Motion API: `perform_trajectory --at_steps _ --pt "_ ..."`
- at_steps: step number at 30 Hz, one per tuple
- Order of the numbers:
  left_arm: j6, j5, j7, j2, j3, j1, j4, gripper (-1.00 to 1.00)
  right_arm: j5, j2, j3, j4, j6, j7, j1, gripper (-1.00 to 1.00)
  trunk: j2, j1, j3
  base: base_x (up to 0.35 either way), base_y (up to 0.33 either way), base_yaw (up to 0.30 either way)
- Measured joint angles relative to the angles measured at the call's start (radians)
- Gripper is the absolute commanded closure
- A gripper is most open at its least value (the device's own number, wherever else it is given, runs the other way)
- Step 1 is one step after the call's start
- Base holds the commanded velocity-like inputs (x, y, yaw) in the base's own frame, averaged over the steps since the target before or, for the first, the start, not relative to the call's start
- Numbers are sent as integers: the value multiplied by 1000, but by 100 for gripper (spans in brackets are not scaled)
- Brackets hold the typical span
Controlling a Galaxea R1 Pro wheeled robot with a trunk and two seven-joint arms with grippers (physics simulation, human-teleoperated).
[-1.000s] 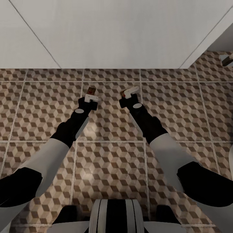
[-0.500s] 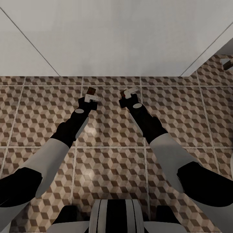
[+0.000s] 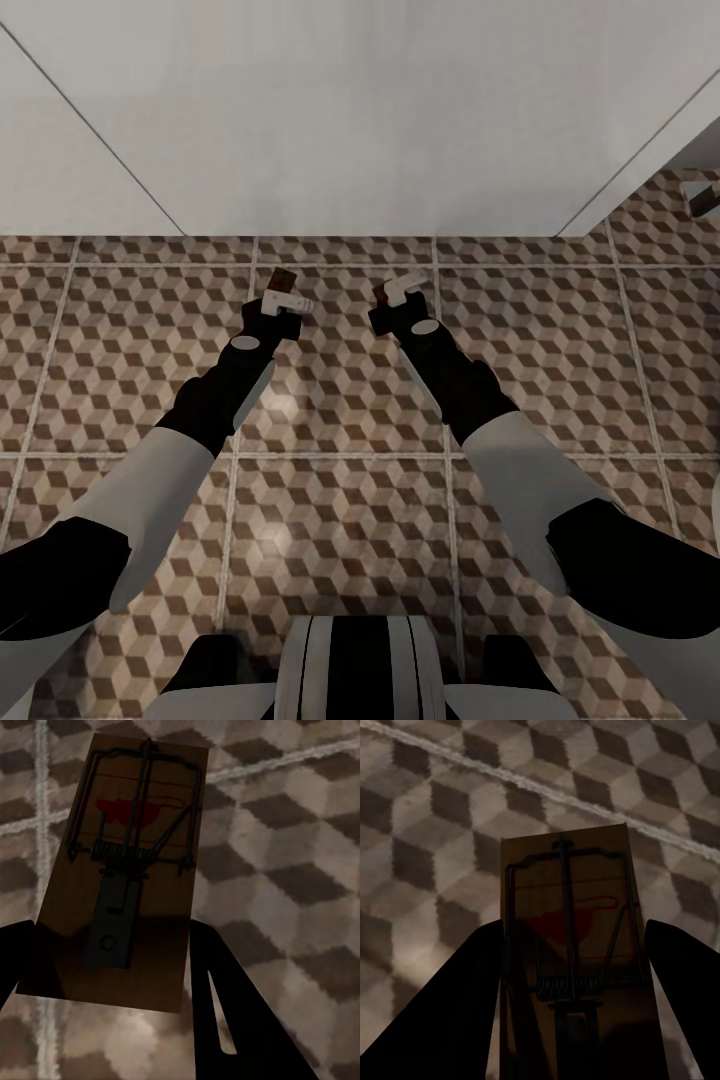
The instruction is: Take the four mousetraps from the cabinet in the bathroom and place them on the bathroom floor. Make sure all four end up on the same floor surface, and ensure that at least two of them are either under or directly next to the same bathroom sink.
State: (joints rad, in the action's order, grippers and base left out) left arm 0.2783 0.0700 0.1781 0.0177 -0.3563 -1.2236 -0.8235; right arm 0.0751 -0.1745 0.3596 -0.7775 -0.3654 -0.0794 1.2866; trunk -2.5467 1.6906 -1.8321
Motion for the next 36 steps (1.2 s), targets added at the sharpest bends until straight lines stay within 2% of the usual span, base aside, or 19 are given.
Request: perform_trajectory --at_steps 20,26,30,36 --pt "0 0 0 0 -1 0 0 100 -2 0 -16 1 3 3 -1 100 0 0 0 0 0 0" --pt "0 0 1 0 -1 1 0 100 -1 25 -42 -7 3 16 -1 100 0 0 0 0 0 0" --pt "0 0 0 0 -1 1 0 100 0 29 -63 -9 2 15 -1 100 0 0 0 0 0 0" --pt "0 0 0 0 0 2 -1 100 1 30 -70 -7 0 6 0 100 0 0 0 0 0 0"
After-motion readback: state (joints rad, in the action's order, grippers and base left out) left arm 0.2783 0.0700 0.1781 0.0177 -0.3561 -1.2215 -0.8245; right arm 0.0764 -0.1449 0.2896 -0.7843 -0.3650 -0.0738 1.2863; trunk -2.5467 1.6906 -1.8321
